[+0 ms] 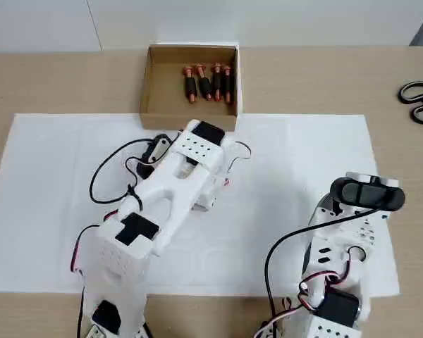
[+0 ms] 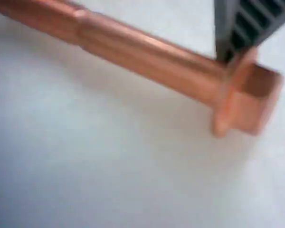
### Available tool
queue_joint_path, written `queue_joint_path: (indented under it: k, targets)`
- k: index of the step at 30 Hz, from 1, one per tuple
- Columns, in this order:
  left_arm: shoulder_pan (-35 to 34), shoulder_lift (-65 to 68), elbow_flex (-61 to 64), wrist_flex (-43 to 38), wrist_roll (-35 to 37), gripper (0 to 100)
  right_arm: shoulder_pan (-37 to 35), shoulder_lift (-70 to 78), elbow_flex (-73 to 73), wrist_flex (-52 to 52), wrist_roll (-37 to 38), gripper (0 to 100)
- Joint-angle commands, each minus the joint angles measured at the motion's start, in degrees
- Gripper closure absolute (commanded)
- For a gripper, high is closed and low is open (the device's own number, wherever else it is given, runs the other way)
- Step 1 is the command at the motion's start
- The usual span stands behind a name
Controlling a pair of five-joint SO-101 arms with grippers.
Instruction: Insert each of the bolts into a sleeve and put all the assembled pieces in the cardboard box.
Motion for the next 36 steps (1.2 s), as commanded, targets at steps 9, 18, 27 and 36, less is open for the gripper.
queue_joint_path:
  k: [9, 18, 27, 36]
  targets:
    - [-3.2, 0.9, 0.9, 2.6, 0.1, 92, 0.5, -0.7, -0.8, -1.5, 0.1, 99.4]
    - [-1.9, 0.4, -1.2, 2.8, -1.5, 92, 0.5, -0.7, -0.9, -4.4, 0.1, 99.4]
    - [1.8, 0.4, -20.9, 8.4, -3.3, 92, 0.5, -0.7, -0.8, -5.0, 0.1, 99.4]
    - [1.6, 0.4, -33.0, 8.5, -3.3, 92, 0.5, -0.7, -0.6, -5.0, 0.1, 99.4]
